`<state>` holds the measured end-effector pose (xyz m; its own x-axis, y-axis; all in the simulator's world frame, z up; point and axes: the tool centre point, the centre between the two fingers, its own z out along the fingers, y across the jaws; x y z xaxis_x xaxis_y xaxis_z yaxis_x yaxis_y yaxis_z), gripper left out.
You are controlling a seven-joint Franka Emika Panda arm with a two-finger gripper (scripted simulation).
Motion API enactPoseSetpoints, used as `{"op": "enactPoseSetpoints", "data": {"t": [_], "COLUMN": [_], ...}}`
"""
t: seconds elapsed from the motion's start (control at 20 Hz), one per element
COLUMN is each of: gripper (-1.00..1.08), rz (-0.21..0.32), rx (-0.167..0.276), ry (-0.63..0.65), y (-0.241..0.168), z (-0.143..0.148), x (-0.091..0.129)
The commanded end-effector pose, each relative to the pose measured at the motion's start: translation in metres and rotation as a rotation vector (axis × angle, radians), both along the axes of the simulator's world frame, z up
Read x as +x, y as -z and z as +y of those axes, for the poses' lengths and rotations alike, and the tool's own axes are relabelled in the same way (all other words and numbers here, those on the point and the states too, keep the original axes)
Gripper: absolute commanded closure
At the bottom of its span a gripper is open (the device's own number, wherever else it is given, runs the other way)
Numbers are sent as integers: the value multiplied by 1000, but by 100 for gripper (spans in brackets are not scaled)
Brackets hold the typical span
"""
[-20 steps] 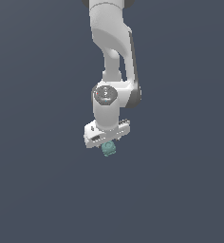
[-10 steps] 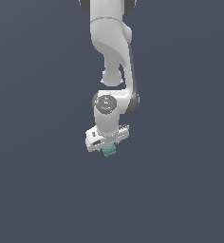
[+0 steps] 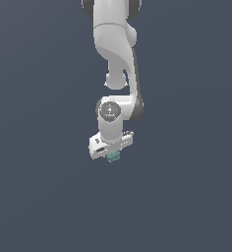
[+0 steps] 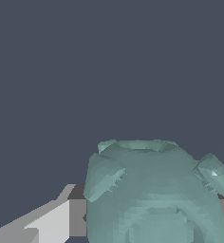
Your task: Pick up the object and move it to a goal position.
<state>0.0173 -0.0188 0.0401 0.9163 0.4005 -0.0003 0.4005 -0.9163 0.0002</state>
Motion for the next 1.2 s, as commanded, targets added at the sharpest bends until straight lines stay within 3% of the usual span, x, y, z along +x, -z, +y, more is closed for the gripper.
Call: {"op": "enactPoseSetpoints", "data": {"t": [0.0, 0.6, 1.15], "gripper": [108, 108, 108], "rz": [0, 0, 0], "rx": [0, 0, 0], "ry": [-1, 0, 0], "y": [1, -10, -71], "z": [1, -2, -15], "x": [0, -4, -30]}}
